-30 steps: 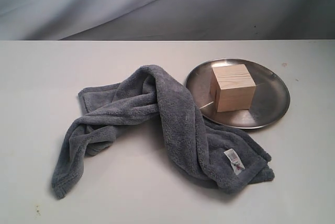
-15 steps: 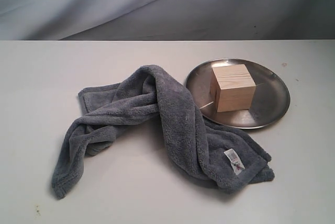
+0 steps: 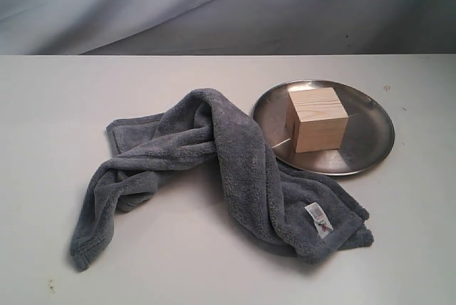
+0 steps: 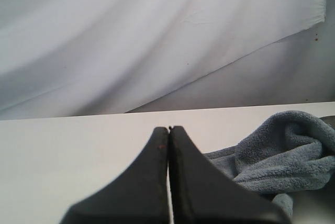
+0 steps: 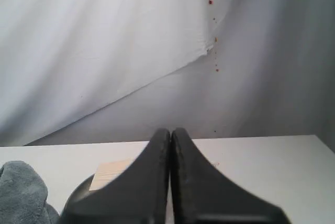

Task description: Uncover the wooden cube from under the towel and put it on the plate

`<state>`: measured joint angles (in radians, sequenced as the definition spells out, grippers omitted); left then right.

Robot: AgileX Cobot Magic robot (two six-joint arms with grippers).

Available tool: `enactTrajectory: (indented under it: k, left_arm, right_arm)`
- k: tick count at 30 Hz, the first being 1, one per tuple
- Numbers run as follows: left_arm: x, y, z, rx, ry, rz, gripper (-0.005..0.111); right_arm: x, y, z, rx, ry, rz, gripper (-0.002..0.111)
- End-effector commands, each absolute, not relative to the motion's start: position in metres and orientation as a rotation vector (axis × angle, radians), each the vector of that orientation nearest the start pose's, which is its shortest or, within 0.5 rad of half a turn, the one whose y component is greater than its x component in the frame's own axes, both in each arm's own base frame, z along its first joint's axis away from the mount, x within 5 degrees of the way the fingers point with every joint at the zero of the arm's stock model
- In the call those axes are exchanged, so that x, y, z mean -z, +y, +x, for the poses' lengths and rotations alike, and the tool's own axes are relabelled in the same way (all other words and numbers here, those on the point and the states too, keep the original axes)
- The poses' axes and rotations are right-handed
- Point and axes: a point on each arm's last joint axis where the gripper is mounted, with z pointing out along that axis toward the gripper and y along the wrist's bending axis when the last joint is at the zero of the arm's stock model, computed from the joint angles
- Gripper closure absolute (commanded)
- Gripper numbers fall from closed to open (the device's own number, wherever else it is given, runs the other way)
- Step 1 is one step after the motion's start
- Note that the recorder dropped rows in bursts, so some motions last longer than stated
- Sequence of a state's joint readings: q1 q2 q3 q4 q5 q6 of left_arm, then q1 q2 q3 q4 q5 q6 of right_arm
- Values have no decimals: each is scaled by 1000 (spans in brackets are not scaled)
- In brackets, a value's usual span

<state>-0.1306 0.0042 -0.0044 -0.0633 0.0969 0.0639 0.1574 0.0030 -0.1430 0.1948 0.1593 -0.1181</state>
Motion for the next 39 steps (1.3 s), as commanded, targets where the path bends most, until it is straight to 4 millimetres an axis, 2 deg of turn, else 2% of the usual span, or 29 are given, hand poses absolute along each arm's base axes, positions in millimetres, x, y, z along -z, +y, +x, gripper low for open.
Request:
enactTrajectory:
  k: [1,3,7,12,39]
  left_arm:
    - [-205,-8,56,108,1567,102,107]
    - [-205,-8,56,108,1567,102,107]
    - [-205,-8,56,108,1567,102,107]
    - [-205,-8,56,108,1567,102,107]
    - [-205,-8,56,108,1567,102,107]
  right_arm:
    - [-239,8,49,-149,1503,-96,108]
    - [-237,7,50,-93,1494,-133,108]
    - [-223,8,54,-108,1449,-122,108]
    - [-212,8,56,-44,1485,-180,108]
    - [-206,7,56,-28,1550,-180,108]
